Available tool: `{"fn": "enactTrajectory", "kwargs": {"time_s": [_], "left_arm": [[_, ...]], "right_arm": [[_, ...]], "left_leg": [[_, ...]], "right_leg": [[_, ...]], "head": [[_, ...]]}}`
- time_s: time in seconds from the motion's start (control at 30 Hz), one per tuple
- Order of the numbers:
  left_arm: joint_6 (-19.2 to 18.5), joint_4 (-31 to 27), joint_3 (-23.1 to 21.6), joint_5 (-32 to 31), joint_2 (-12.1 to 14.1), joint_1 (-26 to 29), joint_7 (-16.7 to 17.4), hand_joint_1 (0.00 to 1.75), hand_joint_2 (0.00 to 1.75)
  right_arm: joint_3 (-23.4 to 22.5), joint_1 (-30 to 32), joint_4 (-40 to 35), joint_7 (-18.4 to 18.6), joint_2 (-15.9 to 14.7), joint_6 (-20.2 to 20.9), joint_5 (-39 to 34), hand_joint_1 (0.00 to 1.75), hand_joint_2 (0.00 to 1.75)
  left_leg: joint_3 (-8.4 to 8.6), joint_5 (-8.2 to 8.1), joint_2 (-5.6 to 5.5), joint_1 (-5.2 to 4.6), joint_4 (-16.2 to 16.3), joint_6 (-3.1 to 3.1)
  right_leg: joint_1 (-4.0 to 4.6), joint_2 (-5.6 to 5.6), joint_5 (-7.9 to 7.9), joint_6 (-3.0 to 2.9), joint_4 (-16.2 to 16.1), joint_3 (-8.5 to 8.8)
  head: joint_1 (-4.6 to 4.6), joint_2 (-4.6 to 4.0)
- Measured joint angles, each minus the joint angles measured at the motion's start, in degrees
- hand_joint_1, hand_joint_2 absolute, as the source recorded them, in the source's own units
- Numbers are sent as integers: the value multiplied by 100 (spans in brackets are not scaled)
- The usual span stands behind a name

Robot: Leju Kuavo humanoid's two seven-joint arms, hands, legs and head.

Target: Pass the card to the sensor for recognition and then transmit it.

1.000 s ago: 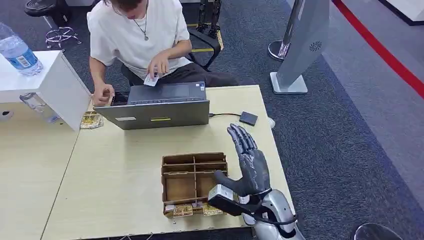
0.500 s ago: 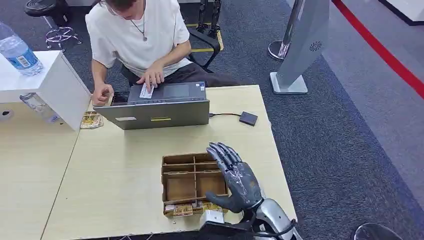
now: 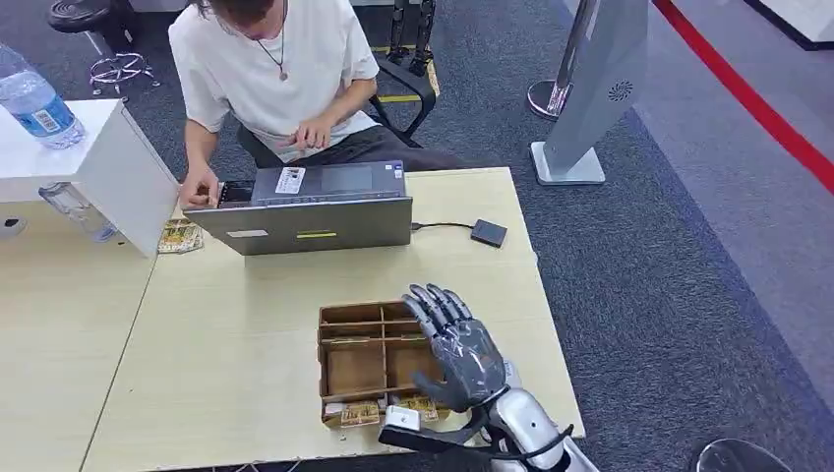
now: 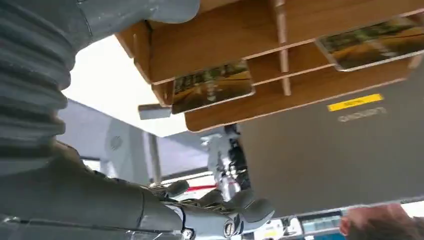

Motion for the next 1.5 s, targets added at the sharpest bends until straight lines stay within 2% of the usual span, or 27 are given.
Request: {"fn": "enactTrajectory", "kwargs": {"time_s": [0.23,0.27,0.37,0.87,0.97,1.03,1.13,1.3,1.5], "left_arm": [[-4,0,0,4,4,1,4,0,0],[-4,0,0,4,4,0,4,0,0],[-7,0,0,4,7,1,4,0,0],[-9,0,0,2,7,1,4,0,0],[-13,0,0,0,7,1,4,0,0],[-15,0,0,0,7,1,7,0,0],[-15,0,0,0,7,1,13,0,0],[-15,0,0,0,7,2,13,0,0],[-15,0,0,0,7,1,13,0,0]], "right_arm": [[28,-77,218,157,0,-83,174,5,175],[31,-85,238,159,0,-89,187,14,175],[33,-102,286,168,0,-89,212,23,175],[79,-188,393,264,0,-107,273,24,175],[81,-194,402,264,0,-107,275,37,175],[83,-205,417,275,0,-107,282,38,175],[87,-226,439,282,0,-107,290,54,175],[87,-245,441,282,0,-107,290,52,175],[87,-258,472,332,0,-109,299,68,175]], "left_leg": [[0,0,0,0,0,0],[0,0,0,0,0,0],[0,0,0,0,0,0],[0,0,0,0,0,0],[0,0,0,0,0,0],[0,0,0,0,0,0],[0,0,0,0,0,0],[0,0,0,0,0,0],[0,0,0,0,0,0]], "right_leg": [[0,0,0,0,0,0],[0,0,0,0,0,0],[0,0,0,0,0,0],[0,0,0,0,0,0],[0,0,0,0,0,0],[0,0,0,0,0,0],[0,0,0,0,0,0],[0,0,0,0,0,0],[0,0,0,0,0,0]], "head": [[0,0],[0,0],[0,0],[0,0],[0,0],[0,0],[0,0],[0,0],[0,0]]}}
